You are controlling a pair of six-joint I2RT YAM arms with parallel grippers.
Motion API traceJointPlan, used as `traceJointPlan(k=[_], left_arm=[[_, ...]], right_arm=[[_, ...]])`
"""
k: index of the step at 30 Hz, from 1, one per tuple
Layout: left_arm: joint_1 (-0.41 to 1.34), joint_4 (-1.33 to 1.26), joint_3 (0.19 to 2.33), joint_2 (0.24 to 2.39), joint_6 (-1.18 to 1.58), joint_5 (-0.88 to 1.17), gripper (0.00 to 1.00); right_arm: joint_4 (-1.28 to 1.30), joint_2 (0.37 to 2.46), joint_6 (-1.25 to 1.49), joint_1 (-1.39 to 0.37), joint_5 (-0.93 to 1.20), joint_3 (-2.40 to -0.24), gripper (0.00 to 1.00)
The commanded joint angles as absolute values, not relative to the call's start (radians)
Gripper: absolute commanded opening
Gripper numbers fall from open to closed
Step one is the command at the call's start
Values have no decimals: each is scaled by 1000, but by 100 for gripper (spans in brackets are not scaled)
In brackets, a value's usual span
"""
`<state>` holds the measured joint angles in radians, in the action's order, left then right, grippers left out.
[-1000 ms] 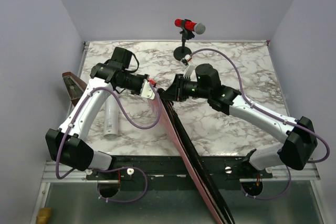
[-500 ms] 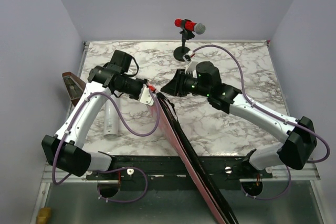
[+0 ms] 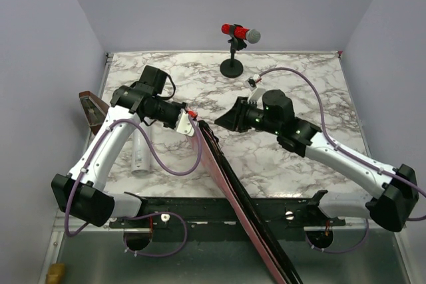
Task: Pack up the badminton gear
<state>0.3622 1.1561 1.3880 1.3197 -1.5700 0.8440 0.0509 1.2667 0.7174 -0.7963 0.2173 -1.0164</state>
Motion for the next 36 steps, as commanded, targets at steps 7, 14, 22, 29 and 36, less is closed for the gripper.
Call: traceJointPlan(k=[7,14,22,29,36], left_arm=[[370,1152,1391,1295,-1543,911,0],[368,1129,1419,1333,-1459,868,0],[336,1132,1531,1439,-1345,874,0],[327,1092,1560,1479,-1286,831,0],[308,1115,1603,1468,-1258,867,0]], right_arm=[[11,1181,815,-815,307,-879,37],[55,1184,755,-825,354,-879,65],[225,1125,657,-851,314,-870,100],[253,1101,649,-894,284,-862,100],[437,1290,585,-1040,56,-1005,83]])
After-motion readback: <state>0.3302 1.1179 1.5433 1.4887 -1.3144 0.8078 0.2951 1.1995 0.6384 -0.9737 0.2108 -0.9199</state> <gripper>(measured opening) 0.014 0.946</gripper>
